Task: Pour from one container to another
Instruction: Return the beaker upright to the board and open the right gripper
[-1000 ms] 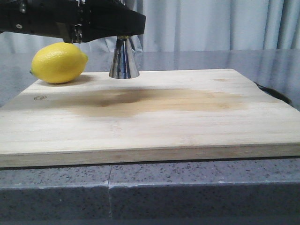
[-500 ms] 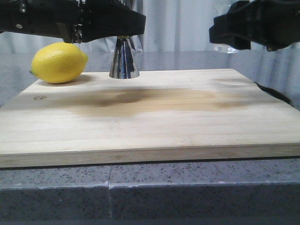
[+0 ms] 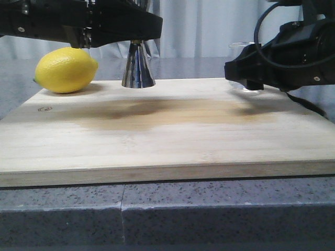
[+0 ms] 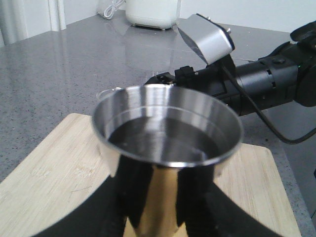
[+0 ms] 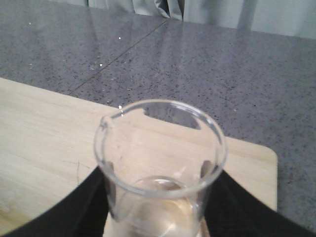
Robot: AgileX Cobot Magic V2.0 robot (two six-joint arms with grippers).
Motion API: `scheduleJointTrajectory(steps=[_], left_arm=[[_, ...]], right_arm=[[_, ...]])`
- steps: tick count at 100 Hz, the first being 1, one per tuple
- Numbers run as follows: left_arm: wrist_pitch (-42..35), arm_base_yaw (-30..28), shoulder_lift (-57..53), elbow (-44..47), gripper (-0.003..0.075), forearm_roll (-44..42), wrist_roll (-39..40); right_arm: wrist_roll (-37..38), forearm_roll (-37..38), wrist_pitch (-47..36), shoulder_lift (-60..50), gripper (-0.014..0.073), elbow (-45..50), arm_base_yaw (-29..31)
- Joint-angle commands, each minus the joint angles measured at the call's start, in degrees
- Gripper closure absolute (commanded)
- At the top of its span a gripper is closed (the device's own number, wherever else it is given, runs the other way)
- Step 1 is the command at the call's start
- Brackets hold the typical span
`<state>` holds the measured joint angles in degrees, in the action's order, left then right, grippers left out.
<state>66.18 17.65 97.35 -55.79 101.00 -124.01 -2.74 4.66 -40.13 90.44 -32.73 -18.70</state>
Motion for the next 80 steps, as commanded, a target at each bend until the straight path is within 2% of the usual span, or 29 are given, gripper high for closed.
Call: scheduleJointTrajectory(steps=[1, 25, 50, 80], left_arm=[[5.8, 0.4, -2.8, -1.7, 0.05, 4.9, 0.4], [5.8, 0.4, -2.8, -1.7, 0.05, 4.9, 0.4], [5.8, 0.4, -2.8, -1.7, 0.05, 4.9, 0.4], [5.8, 0.4, -2.8, -1.7, 0.05, 4.9, 0.4]], right_arm=[[0.1, 0.6, -6.9, -1.0, 0.0343, -1.4, 0.4], [-3.5, 0.6, -7.4, -0.4, 0.0337, -1.4, 0.4], [-4.2, 0.6, -7.2, -0.4, 0.0286, -1.4, 0.4], [-2.3, 0.7, -5.5, -2.7, 0.0051, -1.4, 0.0]])
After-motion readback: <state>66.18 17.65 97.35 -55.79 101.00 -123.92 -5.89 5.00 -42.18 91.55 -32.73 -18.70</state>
